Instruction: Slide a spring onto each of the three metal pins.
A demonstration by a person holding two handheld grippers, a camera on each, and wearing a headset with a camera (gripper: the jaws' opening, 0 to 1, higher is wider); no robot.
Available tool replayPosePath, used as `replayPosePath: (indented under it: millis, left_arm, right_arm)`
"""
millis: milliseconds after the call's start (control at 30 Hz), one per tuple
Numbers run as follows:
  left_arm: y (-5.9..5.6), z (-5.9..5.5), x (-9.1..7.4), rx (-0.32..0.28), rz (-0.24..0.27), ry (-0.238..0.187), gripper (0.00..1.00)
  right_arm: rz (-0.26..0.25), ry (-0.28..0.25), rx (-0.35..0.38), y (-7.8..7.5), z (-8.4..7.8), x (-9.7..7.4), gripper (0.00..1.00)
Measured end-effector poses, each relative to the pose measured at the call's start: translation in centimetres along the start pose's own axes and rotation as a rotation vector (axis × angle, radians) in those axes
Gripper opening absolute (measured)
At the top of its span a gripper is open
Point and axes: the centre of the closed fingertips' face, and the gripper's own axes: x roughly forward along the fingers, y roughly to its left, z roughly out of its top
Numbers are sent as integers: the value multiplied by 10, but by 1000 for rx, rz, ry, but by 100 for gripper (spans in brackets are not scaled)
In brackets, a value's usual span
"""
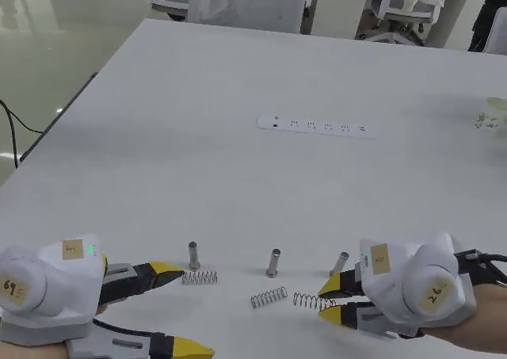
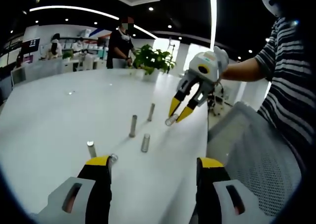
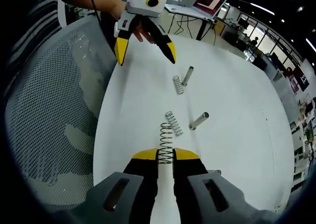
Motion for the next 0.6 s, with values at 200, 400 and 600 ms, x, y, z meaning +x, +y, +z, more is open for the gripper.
replayPosePath:
  millis: [200, 400, 600]
  left_arm:
    - [-2, 5, 11, 25, -31, 1, 62]
    - [-9, 12, 24, 51, -66, -10, 58]
    - [-15, 14, 38, 66, -98, -13, 53]
  right_arm:
    - [7, -14, -18, 2, 11, -1, 8]
    - [15, -24, -28, 4, 19, 0, 8]
    - [25, -33, -30, 6, 26, 0, 8]
